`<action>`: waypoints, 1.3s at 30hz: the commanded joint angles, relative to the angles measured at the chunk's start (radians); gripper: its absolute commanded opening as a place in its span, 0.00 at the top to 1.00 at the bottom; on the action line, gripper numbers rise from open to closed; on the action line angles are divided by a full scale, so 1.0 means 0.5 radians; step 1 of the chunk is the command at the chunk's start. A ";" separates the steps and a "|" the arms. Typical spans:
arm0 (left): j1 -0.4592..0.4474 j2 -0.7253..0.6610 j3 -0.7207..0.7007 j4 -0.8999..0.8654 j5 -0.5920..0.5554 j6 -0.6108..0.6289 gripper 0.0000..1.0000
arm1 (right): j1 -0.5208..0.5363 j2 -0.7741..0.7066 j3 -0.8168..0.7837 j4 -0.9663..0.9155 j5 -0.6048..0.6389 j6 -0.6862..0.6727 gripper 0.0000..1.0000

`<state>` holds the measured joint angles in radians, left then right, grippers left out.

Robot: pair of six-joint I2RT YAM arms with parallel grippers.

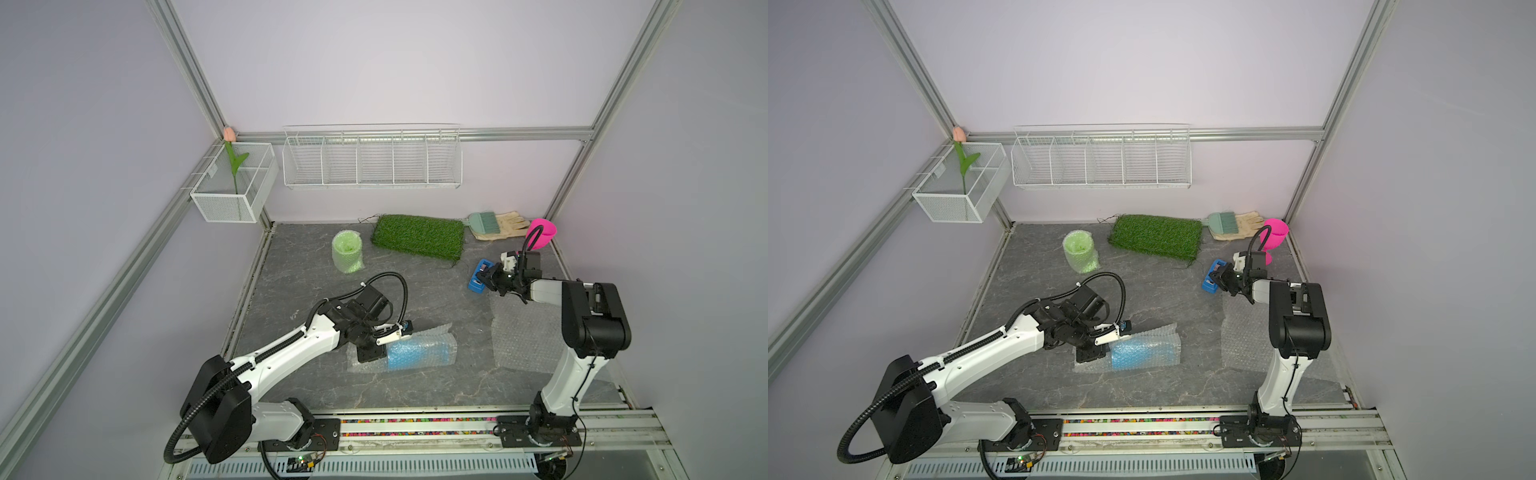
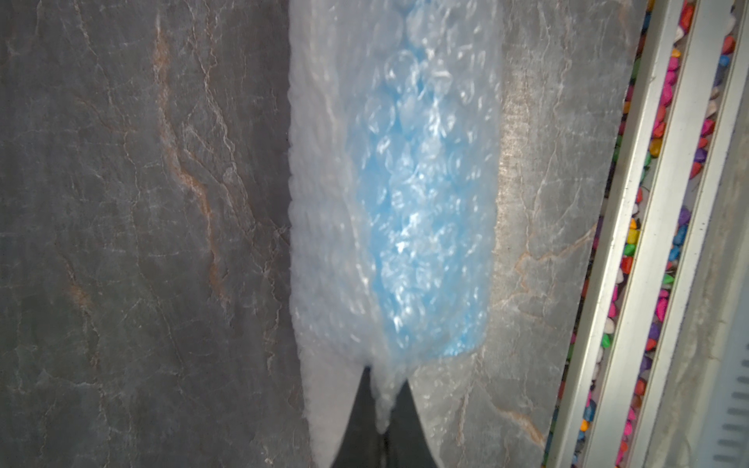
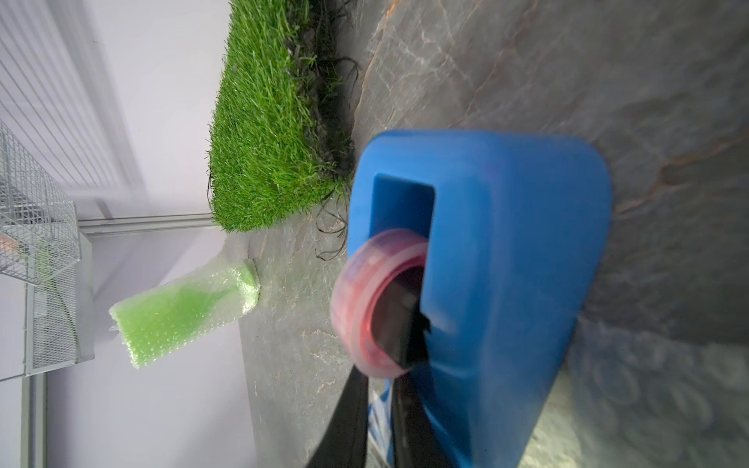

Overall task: Wrap wine glasses in bubble wrap
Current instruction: Pull the tape from the tape cutter.

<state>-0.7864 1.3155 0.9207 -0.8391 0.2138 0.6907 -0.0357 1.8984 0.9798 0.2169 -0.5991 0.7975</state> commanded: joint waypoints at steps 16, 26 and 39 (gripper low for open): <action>0.002 0.010 -0.012 -0.020 0.050 0.047 0.98 | 0.033 -0.452 -0.128 -0.091 -0.090 0.228 0.93; 0.002 -0.022 -0.006 -0.025 0.079 0.054 0.98 | 0.186 -0.968 -0.350 -0.453 0.018 0.244 0.93; 0.003 -0.045 -0.021 -0.013 0.103 0.064 0.98 | 0.572 -1.249 -0.748 -0.407 0.170 0.426 0.93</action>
<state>-0.7864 1.3132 0.9199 -0.8394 0.2371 0.6937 0.2134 1.2865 0.6415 -0.0017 -0.5346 0.9730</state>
